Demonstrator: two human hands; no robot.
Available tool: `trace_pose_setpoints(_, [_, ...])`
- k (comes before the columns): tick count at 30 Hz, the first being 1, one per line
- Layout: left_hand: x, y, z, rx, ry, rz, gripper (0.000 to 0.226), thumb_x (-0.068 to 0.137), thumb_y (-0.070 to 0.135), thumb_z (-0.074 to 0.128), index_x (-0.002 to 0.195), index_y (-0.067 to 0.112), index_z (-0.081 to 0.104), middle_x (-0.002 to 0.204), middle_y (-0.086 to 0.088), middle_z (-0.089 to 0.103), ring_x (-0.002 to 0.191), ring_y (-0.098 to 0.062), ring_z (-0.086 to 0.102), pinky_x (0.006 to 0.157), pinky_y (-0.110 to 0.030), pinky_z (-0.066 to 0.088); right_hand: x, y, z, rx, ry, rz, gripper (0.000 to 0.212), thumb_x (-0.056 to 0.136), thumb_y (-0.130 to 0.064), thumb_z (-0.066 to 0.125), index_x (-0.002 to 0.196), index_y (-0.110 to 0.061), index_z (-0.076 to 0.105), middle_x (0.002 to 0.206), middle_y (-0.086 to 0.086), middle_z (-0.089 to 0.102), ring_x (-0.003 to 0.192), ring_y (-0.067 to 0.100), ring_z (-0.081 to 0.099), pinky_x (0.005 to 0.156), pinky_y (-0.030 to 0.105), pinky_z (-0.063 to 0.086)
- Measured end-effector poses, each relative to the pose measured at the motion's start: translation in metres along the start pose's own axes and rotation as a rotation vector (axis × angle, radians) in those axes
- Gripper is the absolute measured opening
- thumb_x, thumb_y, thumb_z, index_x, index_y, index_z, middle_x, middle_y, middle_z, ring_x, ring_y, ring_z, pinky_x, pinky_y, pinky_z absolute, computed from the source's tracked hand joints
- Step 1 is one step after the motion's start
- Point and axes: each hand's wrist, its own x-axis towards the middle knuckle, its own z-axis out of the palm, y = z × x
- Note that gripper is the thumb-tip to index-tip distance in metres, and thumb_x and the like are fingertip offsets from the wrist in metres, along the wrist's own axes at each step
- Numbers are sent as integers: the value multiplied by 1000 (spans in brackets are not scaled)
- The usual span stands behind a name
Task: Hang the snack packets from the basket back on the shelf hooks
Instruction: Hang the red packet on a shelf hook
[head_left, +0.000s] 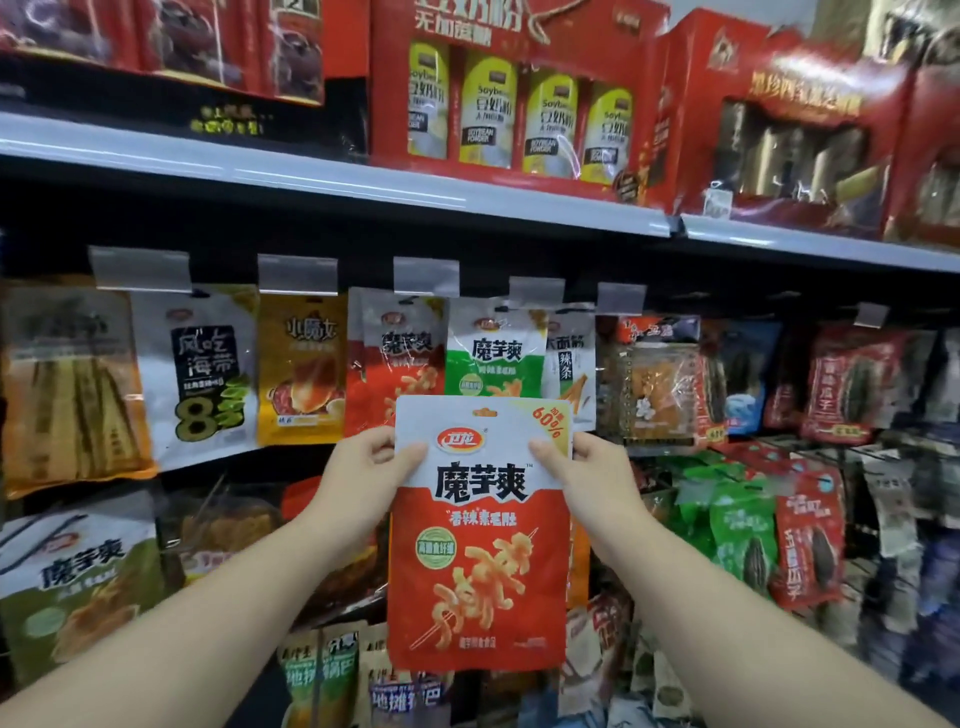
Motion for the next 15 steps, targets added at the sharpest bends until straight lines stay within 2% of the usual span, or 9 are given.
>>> trace_pose_setpoints(1, [11,-1,8,5,5,4,10,92,19,62,96,12,68,92,-13,75,82,-32,73,73,-47,59,14,3,-4,10,-4,-1,13,88,-23,67,92,-12,73,89,11,74,85,33,71,78,54,56])
trace_pose_setpoints(3, [35,-2,24,40,32,33,10,92,19,62,97,13,69,92,-11,76,82,-29,73,75,-45,59,45,9,-12,34,-12,-6,10,87,-25,68,83,-18,73,89,11,74,86,34,71,79,56,56])
trace_pose_setpoints(9, [111,0,72,85,116,70,10,92,17,62,92,14,71,85,-5,77,76,-21,74,57,-27,57,139,17,-34,52,-81,-33,8,87,-26,68,84,-20,72,91,7,74,89,30,69,83,53,55])
trace_pose_setpoints(12, [139,0,86,110,151,80,14,92,20,61,90,11,72,84,-5,77,78,-23,74,63,-33,59,178,17,-43,22,-115,-80,15,87,-29,69,87,-14,71,90,9,73,90,31,69,84,50,55])
trace_pose_setpoints(15, [152,-2,94,109,170,70,16,93,21,61,90,10,72,85,-6,77,77,-23,74,59,-31,57,205,22,-44,29,-167,-88,10,88,-26,67,87,-17,71,87,4,74,83,24,71,78,44,59])
